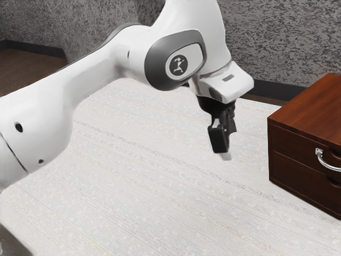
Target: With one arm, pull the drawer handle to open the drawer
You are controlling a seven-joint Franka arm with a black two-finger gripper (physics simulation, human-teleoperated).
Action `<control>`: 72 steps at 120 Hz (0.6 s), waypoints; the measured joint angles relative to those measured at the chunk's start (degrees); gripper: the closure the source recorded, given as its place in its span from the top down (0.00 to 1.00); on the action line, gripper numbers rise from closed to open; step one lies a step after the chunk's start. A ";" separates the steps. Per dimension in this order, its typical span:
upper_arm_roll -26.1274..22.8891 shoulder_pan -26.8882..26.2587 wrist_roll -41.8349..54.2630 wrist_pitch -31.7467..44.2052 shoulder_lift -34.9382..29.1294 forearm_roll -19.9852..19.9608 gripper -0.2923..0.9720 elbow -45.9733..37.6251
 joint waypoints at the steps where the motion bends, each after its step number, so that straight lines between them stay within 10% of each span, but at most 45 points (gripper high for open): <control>1: -0.05 -0.11 0.47 0.15 0.34 -0.03 0.77 0.30; 72: -6.42 -0.98 21.00 4.88 1.67 -0.52 0.77 -1.70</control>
